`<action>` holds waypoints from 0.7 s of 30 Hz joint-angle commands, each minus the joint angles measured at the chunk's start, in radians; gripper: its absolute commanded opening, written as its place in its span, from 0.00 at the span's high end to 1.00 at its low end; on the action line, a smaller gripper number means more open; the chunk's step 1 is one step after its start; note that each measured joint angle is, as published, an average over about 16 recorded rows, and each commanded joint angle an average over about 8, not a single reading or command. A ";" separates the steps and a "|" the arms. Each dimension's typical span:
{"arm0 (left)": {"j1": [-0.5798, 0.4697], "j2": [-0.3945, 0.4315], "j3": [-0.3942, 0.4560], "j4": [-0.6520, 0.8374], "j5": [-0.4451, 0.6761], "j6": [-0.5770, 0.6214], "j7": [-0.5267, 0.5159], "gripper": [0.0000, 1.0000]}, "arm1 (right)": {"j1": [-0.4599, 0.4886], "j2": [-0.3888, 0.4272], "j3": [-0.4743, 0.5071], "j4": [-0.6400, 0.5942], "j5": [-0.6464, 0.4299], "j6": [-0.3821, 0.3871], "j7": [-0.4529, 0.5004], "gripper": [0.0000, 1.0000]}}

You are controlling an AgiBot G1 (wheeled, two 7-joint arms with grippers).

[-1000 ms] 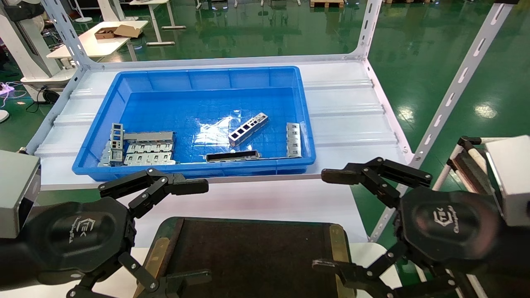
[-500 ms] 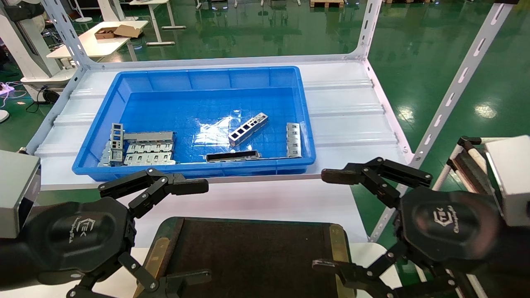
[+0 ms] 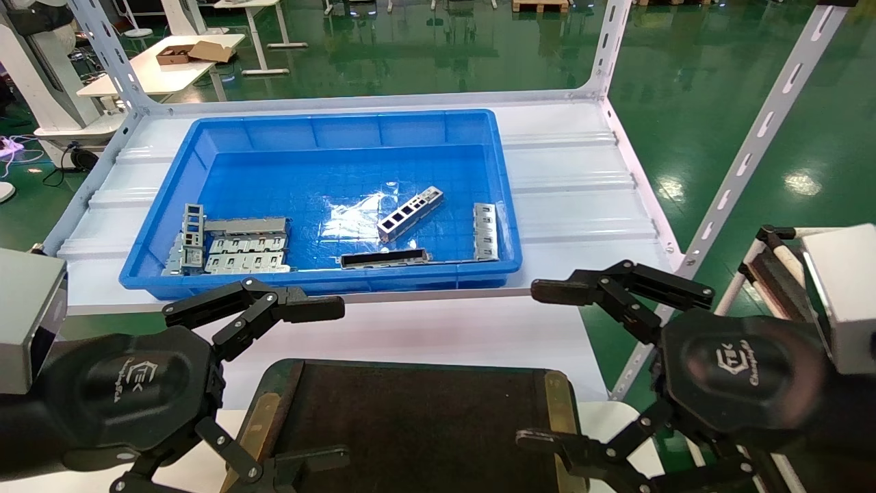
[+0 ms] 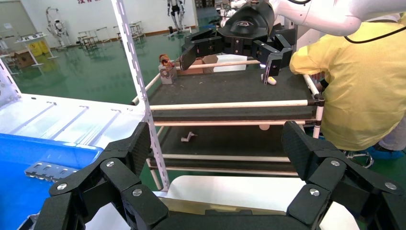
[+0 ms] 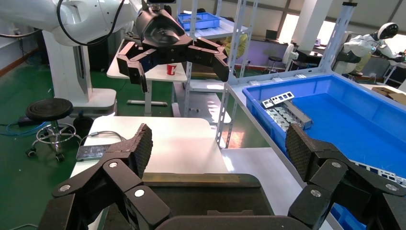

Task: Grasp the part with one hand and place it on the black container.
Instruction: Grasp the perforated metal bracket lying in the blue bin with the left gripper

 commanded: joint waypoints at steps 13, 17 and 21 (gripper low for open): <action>-0.037 0.076 0.042 0.010 0.150 -0.174 0.002 0.00 | 0.000 0.000 0.000 0.000 0.000 0.000 0.000 0.00; -0.077 0.127 0.073 0.036 0.228 -0.260 -0.027 0.00 | 0.000 0.000 0.000 0.000 0.000 0.000 0.000 0.00; -0.141 0.197 0.114 0.108 0.302 -0.330 -0.070 0.00 | 0.000 0.000 0.000 0.000 0.000 0.000 0.000 0.00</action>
